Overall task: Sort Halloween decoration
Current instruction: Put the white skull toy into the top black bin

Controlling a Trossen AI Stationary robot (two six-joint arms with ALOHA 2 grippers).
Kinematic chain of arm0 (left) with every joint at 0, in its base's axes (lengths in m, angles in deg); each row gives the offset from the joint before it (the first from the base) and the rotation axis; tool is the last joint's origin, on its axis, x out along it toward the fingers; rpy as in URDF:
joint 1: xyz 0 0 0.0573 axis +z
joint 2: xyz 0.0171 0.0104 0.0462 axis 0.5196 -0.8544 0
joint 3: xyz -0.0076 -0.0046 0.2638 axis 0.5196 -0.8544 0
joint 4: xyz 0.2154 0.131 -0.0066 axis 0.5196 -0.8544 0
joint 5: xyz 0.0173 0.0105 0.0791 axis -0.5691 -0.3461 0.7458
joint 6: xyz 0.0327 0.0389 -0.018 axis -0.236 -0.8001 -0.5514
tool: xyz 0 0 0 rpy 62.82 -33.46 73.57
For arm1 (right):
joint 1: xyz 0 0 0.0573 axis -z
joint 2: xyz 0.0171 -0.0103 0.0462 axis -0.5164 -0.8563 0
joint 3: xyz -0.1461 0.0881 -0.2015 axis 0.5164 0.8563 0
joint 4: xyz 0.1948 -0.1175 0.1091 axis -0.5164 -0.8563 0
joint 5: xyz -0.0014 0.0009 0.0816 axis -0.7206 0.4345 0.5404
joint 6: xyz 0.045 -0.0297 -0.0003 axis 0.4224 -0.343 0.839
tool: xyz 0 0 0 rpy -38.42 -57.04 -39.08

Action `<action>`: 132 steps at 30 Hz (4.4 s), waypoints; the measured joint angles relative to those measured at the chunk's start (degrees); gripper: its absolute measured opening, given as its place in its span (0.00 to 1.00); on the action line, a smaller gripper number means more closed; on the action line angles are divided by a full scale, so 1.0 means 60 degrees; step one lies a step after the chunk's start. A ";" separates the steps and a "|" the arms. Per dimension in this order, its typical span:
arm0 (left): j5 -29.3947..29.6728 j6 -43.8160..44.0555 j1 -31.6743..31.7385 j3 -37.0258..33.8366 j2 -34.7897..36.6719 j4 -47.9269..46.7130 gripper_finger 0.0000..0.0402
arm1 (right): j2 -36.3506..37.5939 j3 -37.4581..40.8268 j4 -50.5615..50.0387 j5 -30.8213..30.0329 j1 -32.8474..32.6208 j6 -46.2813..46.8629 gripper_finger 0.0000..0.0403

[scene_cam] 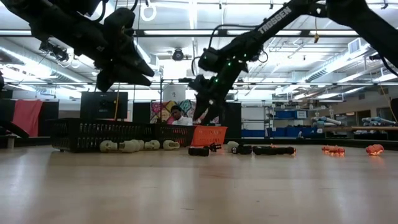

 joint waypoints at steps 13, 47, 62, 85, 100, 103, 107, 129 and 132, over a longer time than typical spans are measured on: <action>-0.2580 -0.1383 0.0397 0.1800 -0.1377 -0.2798 0.31 | 0.1901 -0.0009 -0.2217 -0.1217 -0.0617 -0.2211 0.43; -0.3780 -0.7187 0.1964 0.7946 -0.8071 -0.7685 0.31 | 0.7811 0.5898 -0.1479 -0.3276 -0.3686 0.0632 0.43; -0.3106 -0.7820 0.1942 0.8480 -0.8772 -0.8756 0.48 | 0.7805 0.6741 -0.0162 -0.3714 -0.4547 0.1843 0.43; -0.2848 -0.7276 0.1570 0.8486 -0.8932 -0.8866 0.15 | 0.7805 0.6741 -0.0069 -0.3728 -0.4495 0.1574 0.43; -0.3430 -0.6431 0.1568 0.9477 -0.8888 -0.9825 0.09 | 0.7805 0.6741 -0.0102 -0.4047 -0.4488 0.1466 0.43; -0.3388 -0.6596 0.1632 0.9955 -0.8888 -1.0265 0.09 | 0.7805 0.6741 -0.0147 -0.4101 -0.4487 0.1443 0.43; -0.3342 -0.6844 0.1862 1.0626 -0.8885 -1.1217 0.09 | 0.7805 0.6741 -0.0473 -0.4272 -0.4478 0.1465 0.43; -0.3793 -0.7874 0.4529 1.1307 -0.8863 -1.2863 0.09 | 0.7805 0.6741 -0.0519 -0.4220 -0.4237 0.1621 0.43; -0.4610 -0.8155 0.4535 1.1307 -0.8863 -1.2872 0.09 | 0.7805 0.6741 -0.0517 -0.4247 -0.4235 0.1618 0.43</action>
